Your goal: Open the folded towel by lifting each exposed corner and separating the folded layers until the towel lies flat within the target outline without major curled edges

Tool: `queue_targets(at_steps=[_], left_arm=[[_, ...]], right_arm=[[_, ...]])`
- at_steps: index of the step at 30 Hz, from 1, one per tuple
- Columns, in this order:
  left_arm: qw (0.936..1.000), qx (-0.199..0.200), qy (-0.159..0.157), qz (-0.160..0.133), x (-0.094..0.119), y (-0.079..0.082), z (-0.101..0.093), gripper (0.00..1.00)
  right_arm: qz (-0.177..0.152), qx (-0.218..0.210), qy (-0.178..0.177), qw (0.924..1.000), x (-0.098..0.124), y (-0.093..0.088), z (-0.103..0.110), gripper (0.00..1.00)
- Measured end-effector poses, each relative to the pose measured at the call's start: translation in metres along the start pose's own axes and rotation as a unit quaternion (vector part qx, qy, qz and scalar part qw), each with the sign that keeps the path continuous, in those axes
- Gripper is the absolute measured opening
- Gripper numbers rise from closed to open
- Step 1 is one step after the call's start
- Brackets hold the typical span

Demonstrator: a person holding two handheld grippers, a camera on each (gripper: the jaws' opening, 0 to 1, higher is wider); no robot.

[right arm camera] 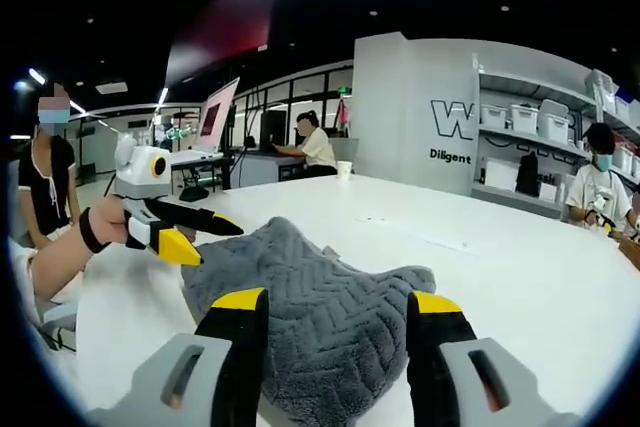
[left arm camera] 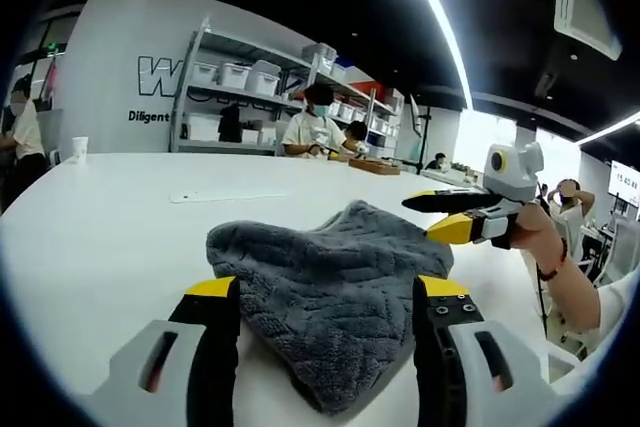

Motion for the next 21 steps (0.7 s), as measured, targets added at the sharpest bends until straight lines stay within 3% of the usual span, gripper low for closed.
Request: queue_targets(at_steps=[21], left_arm=[[0.9999,0.005,0.008,-0.006,-0.011,0.01,0.017,0.67]], right_arm=[[0.008,0.006,-0.008,0.9999,-0.005,-0.002,-0.004,0.53]])
Point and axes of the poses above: the point that each gripper's makers call its tool centre point, and the gripper's own axes: x roughly backward along the fingers, z roughly to its left, y roughly out of its top, the point moved 1 cm from there along x, roughly backward along the fingers, and after that the axes turned 6 degrees about -z, right-handed, at the moved point
